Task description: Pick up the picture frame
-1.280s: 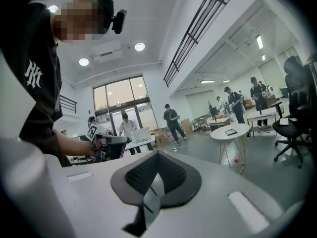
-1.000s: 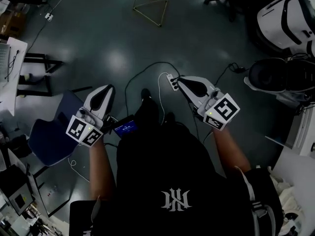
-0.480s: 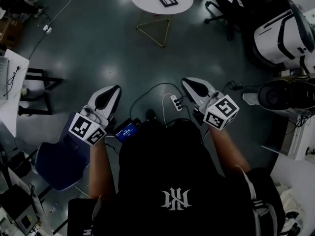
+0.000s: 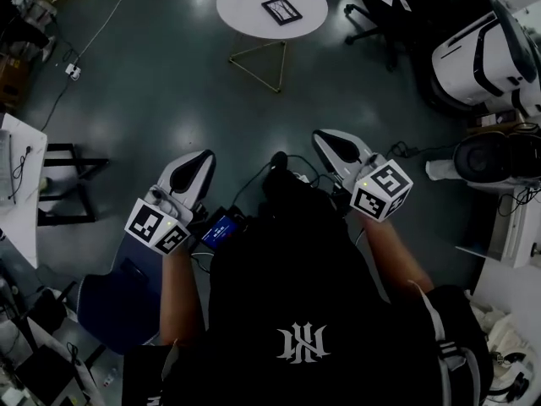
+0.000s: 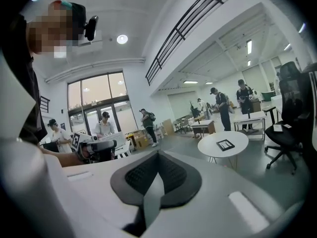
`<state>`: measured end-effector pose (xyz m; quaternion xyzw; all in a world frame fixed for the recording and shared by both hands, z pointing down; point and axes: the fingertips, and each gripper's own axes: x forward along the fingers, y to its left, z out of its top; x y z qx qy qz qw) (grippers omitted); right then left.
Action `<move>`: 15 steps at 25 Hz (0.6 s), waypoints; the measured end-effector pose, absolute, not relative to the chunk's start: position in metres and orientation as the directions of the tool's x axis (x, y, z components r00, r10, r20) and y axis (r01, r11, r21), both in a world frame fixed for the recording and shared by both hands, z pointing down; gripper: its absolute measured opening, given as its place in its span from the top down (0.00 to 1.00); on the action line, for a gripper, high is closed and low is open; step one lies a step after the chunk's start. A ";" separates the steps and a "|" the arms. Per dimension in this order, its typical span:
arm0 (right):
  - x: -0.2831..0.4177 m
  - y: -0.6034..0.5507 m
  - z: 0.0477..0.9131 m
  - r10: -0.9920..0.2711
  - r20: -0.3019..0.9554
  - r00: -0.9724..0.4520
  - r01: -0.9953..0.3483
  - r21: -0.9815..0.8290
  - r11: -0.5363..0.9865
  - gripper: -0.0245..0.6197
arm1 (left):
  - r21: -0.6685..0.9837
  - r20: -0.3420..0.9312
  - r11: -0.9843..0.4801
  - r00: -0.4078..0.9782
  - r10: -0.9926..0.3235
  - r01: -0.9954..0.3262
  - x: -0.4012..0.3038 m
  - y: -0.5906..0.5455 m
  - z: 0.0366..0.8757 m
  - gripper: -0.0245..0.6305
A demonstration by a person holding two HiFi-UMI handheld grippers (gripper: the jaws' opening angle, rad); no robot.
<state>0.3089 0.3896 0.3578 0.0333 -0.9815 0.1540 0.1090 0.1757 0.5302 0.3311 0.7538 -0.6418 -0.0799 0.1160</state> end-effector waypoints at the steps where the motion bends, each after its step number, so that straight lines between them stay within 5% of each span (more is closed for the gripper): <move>1: 0.302 0.384 0.359 -0.030 0.217 -0.976 -0.096 -0.302 0.948 0.96 | 0.275 0.034 -0.151 0.167 -0.985 -0.949 0.170 0.523 0.331 0.96; 15: 0.199 0.212 0.376 -0.057 0.212 -0.976 -0.129 -0.342 0.931 0.96 | 0.217 0.150 -0.163 0.198 -0.969 -0.962 0.049 0.366 0.314 0.96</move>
